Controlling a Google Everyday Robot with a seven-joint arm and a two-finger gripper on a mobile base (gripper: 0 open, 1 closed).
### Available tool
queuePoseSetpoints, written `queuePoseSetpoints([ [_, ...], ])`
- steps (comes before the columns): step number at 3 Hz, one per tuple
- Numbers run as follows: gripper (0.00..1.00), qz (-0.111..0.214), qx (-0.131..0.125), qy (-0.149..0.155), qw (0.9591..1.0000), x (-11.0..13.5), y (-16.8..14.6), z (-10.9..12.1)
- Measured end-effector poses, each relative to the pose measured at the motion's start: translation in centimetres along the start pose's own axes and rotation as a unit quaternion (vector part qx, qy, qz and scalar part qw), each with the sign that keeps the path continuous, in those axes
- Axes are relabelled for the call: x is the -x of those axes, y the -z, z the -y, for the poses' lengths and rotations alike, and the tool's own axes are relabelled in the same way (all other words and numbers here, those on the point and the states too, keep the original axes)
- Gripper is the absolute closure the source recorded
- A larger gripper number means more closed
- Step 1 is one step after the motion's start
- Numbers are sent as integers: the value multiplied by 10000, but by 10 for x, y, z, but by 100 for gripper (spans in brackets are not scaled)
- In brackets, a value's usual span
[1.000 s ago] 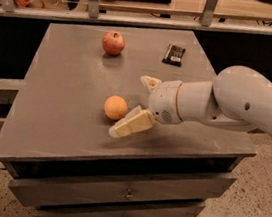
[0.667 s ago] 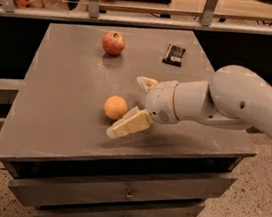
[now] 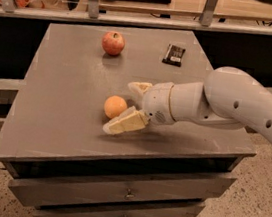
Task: Move orange near apple
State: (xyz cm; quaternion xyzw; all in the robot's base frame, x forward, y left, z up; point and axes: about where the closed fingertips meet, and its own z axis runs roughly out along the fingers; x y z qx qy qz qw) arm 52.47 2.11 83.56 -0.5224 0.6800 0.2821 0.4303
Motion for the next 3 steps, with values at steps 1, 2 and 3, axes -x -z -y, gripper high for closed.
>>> queuePoseSetpoints([
  [1, 41, -2, 79, 30, 10000, 1, -2, -2],
  [2, 64, 36, 115, 56, 9999, 4, -2, -2],
  [3, 88, 179, -247, -18, 9995, 5, 6, 13],
])
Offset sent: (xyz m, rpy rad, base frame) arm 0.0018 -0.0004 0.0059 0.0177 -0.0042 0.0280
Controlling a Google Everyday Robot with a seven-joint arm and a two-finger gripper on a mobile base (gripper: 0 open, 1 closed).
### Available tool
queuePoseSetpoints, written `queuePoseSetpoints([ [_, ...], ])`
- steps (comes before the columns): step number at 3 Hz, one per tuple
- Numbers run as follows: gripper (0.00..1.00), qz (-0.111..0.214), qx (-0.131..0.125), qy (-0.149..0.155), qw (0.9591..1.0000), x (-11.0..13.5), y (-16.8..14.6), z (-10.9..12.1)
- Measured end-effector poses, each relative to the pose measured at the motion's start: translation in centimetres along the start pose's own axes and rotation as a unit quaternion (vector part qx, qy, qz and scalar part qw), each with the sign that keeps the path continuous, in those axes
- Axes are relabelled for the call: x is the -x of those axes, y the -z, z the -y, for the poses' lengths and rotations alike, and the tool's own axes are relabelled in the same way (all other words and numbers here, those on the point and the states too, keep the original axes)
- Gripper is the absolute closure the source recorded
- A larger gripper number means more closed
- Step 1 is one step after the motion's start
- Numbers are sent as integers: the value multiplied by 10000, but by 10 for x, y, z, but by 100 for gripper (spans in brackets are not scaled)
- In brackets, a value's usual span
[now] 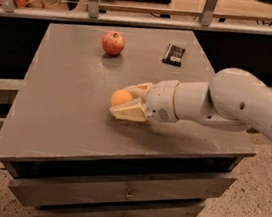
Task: Move orange near apple
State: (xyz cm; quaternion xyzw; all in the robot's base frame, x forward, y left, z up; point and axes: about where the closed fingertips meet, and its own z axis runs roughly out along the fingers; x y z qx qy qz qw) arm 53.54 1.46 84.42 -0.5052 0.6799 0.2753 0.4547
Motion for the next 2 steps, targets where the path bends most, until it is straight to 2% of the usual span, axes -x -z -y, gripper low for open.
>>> queuePoseSetpoints([
  [1, 100, 113, -613, -85, 9980, -5, 9, 38],
  [2, 100, 128, -1169, -179, 9929, -15, 19, 80],
])
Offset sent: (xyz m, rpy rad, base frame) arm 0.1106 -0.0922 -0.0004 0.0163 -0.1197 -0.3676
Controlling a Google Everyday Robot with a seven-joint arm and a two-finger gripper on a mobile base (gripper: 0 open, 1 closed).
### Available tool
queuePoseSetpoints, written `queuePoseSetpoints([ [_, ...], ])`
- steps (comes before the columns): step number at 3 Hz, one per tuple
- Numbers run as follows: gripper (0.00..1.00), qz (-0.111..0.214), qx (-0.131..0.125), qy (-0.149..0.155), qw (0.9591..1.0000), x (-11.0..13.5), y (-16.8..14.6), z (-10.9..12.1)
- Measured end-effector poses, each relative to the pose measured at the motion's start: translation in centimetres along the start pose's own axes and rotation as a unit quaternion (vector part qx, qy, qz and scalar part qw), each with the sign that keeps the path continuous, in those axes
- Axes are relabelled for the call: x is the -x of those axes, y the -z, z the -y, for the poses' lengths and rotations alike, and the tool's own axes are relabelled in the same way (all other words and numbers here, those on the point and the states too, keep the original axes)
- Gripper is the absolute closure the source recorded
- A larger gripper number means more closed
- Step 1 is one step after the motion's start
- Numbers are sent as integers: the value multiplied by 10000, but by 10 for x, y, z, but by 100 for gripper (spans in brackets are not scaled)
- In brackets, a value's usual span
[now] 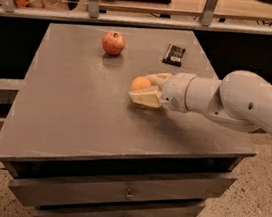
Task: Move orange near apple
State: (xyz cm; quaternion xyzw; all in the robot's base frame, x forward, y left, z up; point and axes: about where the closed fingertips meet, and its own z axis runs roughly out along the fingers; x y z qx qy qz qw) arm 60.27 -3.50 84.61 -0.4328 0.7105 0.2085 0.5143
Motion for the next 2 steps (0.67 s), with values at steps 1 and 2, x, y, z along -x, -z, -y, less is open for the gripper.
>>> queuePoseSetpoints([
  [1, 100, -52, -405, -162, 9990, -9, 1, 39],
  [2, 100, -3, -714, -305, 9970, -11, -1, 72],
])
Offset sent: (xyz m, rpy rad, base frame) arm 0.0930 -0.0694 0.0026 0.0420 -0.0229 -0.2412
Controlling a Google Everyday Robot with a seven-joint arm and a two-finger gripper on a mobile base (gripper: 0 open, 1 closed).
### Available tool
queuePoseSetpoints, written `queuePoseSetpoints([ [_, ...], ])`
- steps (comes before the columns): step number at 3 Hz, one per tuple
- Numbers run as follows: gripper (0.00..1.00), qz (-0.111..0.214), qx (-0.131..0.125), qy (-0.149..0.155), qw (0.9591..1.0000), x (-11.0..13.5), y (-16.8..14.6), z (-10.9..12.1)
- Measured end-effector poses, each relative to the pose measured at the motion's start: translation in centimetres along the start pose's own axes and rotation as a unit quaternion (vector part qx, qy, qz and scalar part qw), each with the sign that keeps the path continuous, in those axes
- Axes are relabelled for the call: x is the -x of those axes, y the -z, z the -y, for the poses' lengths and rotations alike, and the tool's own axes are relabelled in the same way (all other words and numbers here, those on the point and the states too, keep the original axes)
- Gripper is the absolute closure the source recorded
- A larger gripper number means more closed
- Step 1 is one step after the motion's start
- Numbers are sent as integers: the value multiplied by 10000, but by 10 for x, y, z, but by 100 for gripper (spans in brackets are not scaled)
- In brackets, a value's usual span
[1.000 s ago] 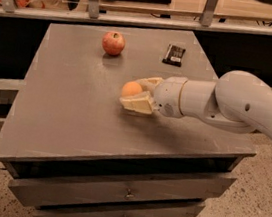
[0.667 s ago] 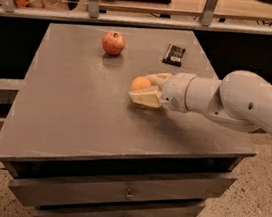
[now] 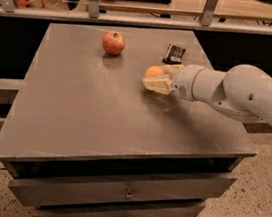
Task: Move orange near apple
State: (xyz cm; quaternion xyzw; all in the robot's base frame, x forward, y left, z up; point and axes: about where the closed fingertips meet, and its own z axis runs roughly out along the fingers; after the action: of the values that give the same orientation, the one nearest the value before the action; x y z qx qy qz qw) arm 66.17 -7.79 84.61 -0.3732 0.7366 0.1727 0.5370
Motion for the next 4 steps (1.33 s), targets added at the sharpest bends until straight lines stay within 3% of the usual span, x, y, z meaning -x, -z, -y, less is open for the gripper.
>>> queuePoseSetpoints([
  [2, 100, 6, -180, -13, 9998, 1, -38, 44],
  [4, 100, 19, -234, 210, 9995, 22, -68, 72],
])
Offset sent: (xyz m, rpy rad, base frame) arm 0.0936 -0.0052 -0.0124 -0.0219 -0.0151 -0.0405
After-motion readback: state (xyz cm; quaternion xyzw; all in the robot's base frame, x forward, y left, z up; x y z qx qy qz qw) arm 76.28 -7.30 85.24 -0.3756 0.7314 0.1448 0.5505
